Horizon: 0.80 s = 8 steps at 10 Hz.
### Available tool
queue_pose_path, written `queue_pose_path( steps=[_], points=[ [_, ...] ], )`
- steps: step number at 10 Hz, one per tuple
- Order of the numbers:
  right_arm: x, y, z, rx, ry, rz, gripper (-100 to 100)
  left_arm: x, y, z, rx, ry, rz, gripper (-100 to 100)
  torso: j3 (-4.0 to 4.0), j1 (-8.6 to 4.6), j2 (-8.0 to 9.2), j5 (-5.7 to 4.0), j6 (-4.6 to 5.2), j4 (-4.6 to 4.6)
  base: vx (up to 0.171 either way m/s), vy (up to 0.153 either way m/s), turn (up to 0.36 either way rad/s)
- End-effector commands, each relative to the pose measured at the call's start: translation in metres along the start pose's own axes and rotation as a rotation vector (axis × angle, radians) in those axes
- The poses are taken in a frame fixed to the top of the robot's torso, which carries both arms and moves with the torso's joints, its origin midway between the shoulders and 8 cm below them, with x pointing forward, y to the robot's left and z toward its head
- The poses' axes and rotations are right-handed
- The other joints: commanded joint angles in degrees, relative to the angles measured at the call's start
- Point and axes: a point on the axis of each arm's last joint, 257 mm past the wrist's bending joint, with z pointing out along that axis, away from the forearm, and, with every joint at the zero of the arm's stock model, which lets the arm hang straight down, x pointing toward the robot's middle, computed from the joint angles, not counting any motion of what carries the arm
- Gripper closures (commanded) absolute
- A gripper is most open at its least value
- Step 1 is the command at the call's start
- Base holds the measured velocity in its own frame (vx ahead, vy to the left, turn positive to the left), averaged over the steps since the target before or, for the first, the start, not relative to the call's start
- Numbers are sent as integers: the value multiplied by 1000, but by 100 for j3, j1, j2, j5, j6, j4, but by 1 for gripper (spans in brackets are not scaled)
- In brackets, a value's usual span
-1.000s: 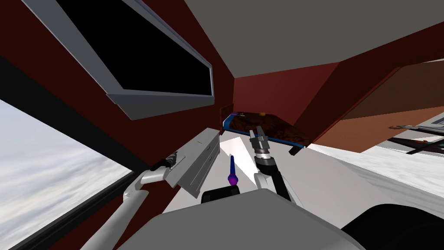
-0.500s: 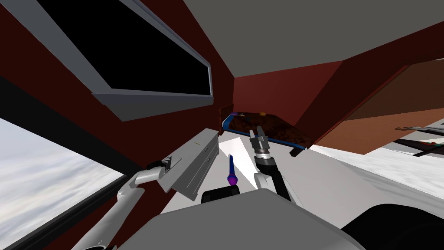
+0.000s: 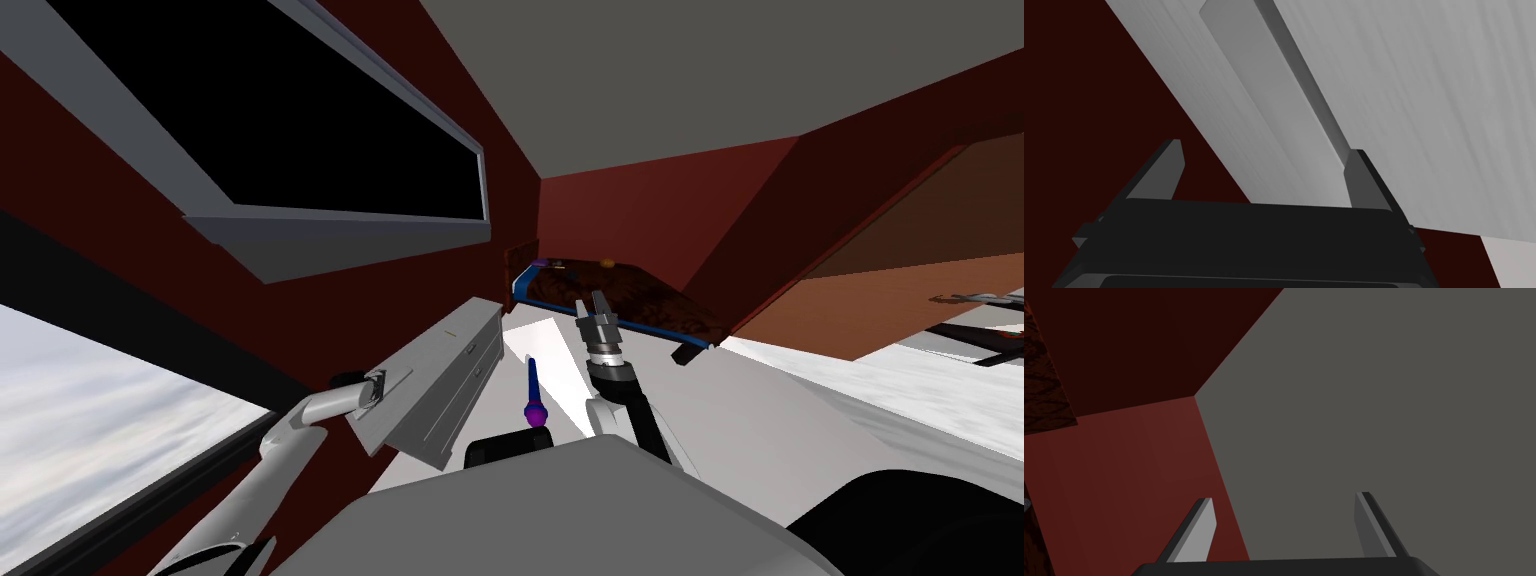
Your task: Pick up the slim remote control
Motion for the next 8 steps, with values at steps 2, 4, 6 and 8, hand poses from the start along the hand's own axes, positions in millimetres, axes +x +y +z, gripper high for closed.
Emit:
queue_pose_path(
  steps=[2, 4, 6, 8],
  points=[
    [0, 0, 0, 0, 0, 0, 0, -20, 17, 2, -82, -24, -55, -100, -2, -8, -4, -2, 1, 0, 68, -59, 23],
    [0, 0, 0, 0, 0, 0, 0, -34, 30, 2, -145, -41, -103, -100, -1, -3, -3, -1, 0, 0, 66, -43, 20],
    [0, 0, 0, 0, 0, 0, 0, -46, 41, 1, -205, -54, -152, -100, -2, -2, -3, -1, 0, 0, 65, -33, 24],
    [0, 0, 0, 0, 0, 0, 0, -56, 53, -2, -262, -64, -201, -100, -3, 4, -6, 1, 0, -1, 78, -22, 21]
  ],
)
